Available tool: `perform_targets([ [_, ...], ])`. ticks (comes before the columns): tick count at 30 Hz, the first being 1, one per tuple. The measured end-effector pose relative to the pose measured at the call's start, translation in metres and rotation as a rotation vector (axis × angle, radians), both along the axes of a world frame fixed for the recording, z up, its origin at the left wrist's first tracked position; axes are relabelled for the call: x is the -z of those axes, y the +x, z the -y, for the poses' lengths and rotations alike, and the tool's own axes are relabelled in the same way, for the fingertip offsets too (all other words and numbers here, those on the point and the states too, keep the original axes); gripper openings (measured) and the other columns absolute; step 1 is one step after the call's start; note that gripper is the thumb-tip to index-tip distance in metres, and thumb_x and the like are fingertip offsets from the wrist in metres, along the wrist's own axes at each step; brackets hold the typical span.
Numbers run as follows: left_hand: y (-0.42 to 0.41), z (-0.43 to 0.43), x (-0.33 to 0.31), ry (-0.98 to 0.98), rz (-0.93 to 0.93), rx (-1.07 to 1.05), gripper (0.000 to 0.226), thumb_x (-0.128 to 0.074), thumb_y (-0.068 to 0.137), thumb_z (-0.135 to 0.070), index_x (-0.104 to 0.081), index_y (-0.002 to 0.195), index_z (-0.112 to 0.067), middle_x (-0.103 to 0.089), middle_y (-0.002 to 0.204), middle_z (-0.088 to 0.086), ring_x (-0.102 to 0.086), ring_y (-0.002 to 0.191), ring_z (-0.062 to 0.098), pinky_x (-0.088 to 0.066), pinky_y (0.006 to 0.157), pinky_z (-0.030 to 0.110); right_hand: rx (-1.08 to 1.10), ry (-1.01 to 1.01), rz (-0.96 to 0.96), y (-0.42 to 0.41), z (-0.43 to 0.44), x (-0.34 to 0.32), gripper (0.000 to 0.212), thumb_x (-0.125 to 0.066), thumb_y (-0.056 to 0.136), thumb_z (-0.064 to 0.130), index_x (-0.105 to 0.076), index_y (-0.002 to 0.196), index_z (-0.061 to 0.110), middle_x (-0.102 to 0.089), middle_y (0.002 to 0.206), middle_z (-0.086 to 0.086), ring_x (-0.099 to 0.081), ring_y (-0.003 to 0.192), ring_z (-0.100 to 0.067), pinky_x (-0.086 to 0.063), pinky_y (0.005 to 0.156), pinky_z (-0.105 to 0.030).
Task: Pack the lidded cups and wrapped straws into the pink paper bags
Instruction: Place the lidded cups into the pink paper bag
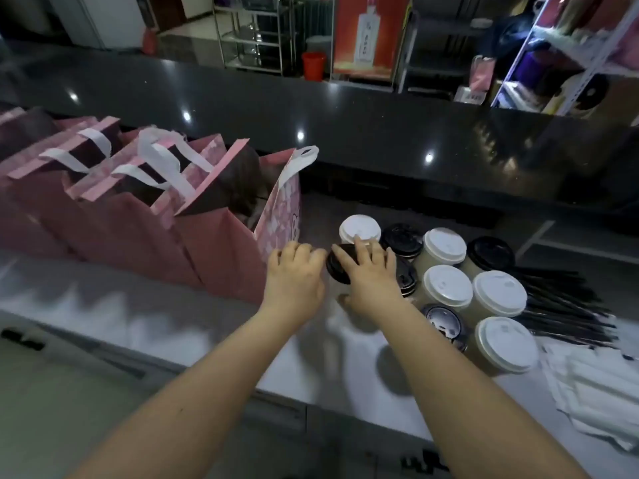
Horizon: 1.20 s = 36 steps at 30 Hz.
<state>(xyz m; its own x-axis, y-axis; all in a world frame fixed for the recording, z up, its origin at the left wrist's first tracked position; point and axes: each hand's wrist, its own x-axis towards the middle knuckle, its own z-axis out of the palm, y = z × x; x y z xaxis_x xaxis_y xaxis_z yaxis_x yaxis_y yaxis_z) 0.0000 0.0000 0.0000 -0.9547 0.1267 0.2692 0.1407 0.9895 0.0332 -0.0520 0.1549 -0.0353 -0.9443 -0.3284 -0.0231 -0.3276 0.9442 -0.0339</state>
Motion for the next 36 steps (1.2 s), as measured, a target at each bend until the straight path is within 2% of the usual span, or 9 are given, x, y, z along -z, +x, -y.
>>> perform_targets([
  [4, 0.004, 0.000, 0.004, 0.034, -0.066, -0.048, 0.043, -0.065, 0.072, -0.015, -0.065, 0.115, -0.014, -0.064, 0.112, 0.006, -0.055, 0.114, 0.033, -0.042, 0.090, 0.045, -0.025, 0.054, -0.057, 0.005, 0.010, 0.011, 0.080, -0.061, 0.088, 0.039, -0.013, 0.151, 0.034, -0.008, 0.160, -0.013, 0.002, 0.146, -0.036, 0.013, 0.111, -0.059],
  [8, 0.008, 0.000, 0.007, 0.028, -0.119, -0.070, 0.043, -0.068, 0.067, -0.011, -0.067, 0.110, -0.014, -0.065, 0.110, 0.006, -0.058, 0.111, 0.033, -0.044, 0.085, 0.044, -0.076, -0.096, -0.150, 0.008, 0.014, 0.020, 0.066, -0.066, 0.083, 0.021, -0.036, 0.142, 0.024, -0.027, 0.151, -0.014, -0.017, 0.140, -0.040, 0.001, 0.116, -0.054],
  [12, 0.015, 0.003, 0.005, 0.064, -0.152, -0.080, 0.044, -0.065, 0.068, -0.013, -0.067, 0.112, -0.015, -0.065, 0.111, 0.005, -0.057, 0.109, 0.034, -0.043, 0.085, 0.044, -0.022, -0.123, -0.110, -0.001, 0.019, 0.016, 0.079, -0.058, 0.083, 0.012, -0.020, 0.152, 0.019, -0.027, 0.147, -0.015, -0.028, 0.131, -0.037, -0.020, 0.110, -0.046],
  [19, 0.026, 0.020, -0.013, 0.161, -0.430, -0.169, 0.038, -0.068, 0.069, -0.013, -0.070, 0.106, -0.018, -0.063, 0.112, 0.008, -0.054, 0.107, 0.035, -0.039, 0.087, 0.045, -0.044, 0.008, -0.103, -0.013, 0.021, 0.009, 0.080, -0.065, 0.079, 0.014, -0.024, 0.147, 0.019, -0.021, 0.151, -0.019, -0.021, 0.134, -0.039, -0.014, 0.112, -0.048],
  [23, 0.010, 0.037, -0.035, 0.175, -0.312, -0.371, 0.051, -0.064, 0.082, -0.032, -0.053, 0.131, -0.022, -0.049, 0.134, 0.007, -0.039, 0.123, 0.032, -0.028, 0.099, 0.047, -0.062, -0.017, -0.056, -0.010, 0.028, 0.005, 0.073, -0.059, 0.080, 0.006, -0.027, 0.144, 0.021, -0.020, 0.153, -0.017, -0.019, 0.136, -0.044, -0.008, 0.116, -0.052],
  [25, -0.001, 0.044, -0.041, 0.184, -0.206, -0.431, 0.052, -0.060, 0.087, -0.038, -0.047, 0.136, -0.024, -0.047, 0.134, 0.003, -0.035, 0.125, 0.028, -0.024, 0.099, 0.044, -0.091, -0.068, -0.015, -0.009, 0.027, 0.000, 0.074, -0.063, 0.078, 0.007, -0.029, 0.142, 0.021, -0.023, 0.150, -0.015, -0.024, 0.132, -0.042, -0.020, 0.114, -0.051],
  [29, 0.000, 0.051, -0.044, 0.215, -0.216, -0.396, 0.017, -0.057, 0.090, -0.023, -0.066, 0.103, -0.027, -0.063, 0.113, -0.005, -0.041, 0.115, 0.025, -0.018, 0.094, 0.041, -0.094, -0.230, 0.011, 0.000, 0.017, -0.015, 0.075, -0.072, 0.075, 0.019, -0.033, 0.139, 0.023, -0.027, 0.144, -0.012, -0.028, 0.126, -0.035, -0.033, 0.103, -0.045],
  [33, 0.027, 0.069, -0.045, 0.262, -0.281, -0.363, 0.020, -0.064, 0.080, -0.008, -0.070, 0.085, -0.026, -0.068, 0.096, -0.009, -0.046, 0.107, 0.025, -0.018, 0.098, 0.046, -0.039, -0.555, -0.068, 0.003, -0.006, -0.043, 0.075, -0.076, 0.069, 0.022, -0.042, 0.136, 0.023, -0.033, 0.139, -0.008, -0.029, 0.124, -0.032, -0.032, 0.107, -0.044],
  [36, 0.048, 0.090, -0.047, 0.291, -0.312, -0.357, 0.021, -0.066, 0.077, -0.004, -0.070, 0.081, -0.024, -0.069, 0.090, -0.008, -0.048, 0.104, 0.027, -0.017, 0.098, 0.046, -0.035, -0.583, -0.013, -0.003, -0.023, -0.068, 0.078, -0.076, 0.070, 0.020, -0.040, 0.138, 0.029, -0.030, 0.140, -0.003, -0.026, 0.128, -0.029, -0.030, 0.110, -0.043],
])
